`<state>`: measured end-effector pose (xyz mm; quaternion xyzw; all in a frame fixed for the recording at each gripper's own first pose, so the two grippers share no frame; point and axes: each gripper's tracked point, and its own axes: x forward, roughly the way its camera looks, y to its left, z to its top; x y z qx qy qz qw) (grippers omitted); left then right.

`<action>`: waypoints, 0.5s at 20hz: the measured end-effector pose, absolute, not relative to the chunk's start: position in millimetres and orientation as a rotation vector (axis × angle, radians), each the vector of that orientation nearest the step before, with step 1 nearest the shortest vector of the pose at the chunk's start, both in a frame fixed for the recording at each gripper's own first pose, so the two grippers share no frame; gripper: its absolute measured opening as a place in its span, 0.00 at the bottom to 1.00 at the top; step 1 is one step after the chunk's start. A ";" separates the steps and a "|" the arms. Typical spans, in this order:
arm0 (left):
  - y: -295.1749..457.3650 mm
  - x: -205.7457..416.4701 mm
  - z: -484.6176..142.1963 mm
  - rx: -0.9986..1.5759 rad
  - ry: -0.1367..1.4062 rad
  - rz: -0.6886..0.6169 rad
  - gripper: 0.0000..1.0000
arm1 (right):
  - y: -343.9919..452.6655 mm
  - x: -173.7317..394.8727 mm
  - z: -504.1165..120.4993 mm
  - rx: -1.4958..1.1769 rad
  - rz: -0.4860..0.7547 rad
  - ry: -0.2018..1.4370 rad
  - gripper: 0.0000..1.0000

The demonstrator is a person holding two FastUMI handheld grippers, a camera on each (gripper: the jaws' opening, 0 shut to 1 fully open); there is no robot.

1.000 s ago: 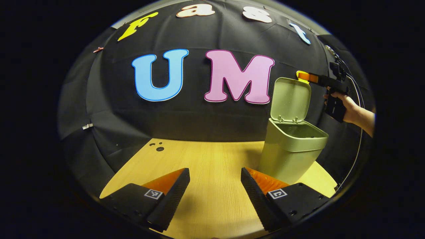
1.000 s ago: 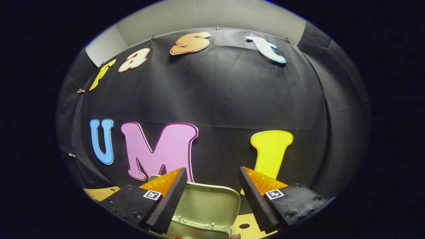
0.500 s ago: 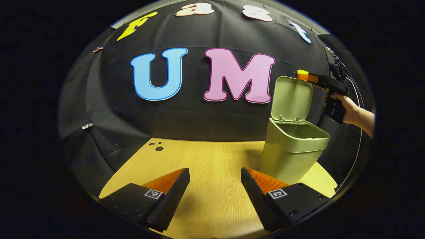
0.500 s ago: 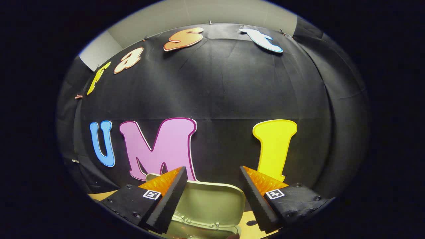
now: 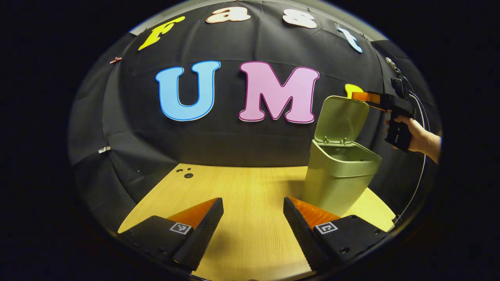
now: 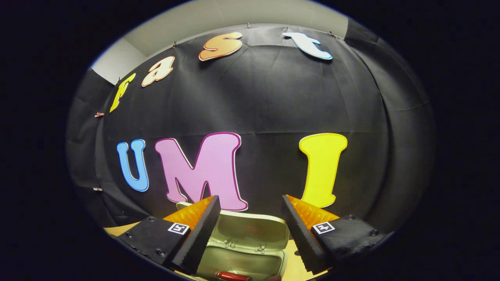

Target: Press the lid of the desktop garbage bin to open it, pick up the crumpled paper on the desktop and throw it into the bin, then pick up the pop can on the desktop and drop it into the bin, and finally close the garbage bin lid.

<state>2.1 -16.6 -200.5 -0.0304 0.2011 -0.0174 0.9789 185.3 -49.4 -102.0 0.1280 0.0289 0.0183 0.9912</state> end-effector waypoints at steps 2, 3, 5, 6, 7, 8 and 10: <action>-18.1 -3.1 -200.3 -0.061 0.404 -0.038 0.99 | -45.2 174.2 -104.2 0.244 0.050 0.070 0.98; -19.2 -6.4 -199.2 -0.063 0.404 -0.041 0.99 | -43.1 168.3 -106.8 0.241 0.055 0.080 0.96; -21.2 -10.8 -195.6 -0.063 0.400 -0.045 0.99 | -38.5 158.3 -110.6 0.240 0.062 0.099 0.98; -22.0 -13.9 -195.2 -0.061 0.398 -0.047 0.99 | -36.9 153.9 -113.0 0.239 0.064 0.108 0.98; -22.0 -16.8 -194.6 -0.058 0.397 -0.050 0.99 | -34.9 149.5 -116.7 0.238 0.066 0.118 0.98; -22.2 -19.1 -193.3 -0.055 0.396 -0.050 0.99 | -27.4 150.5 -120.5 0.241 0.070 0.131 0.98; -21.4 -23.7 -192.7 -0.052 0.396 -0.049 0.99 | -19.0 142.0 -128.9 0.245 0.086 0.164 0.98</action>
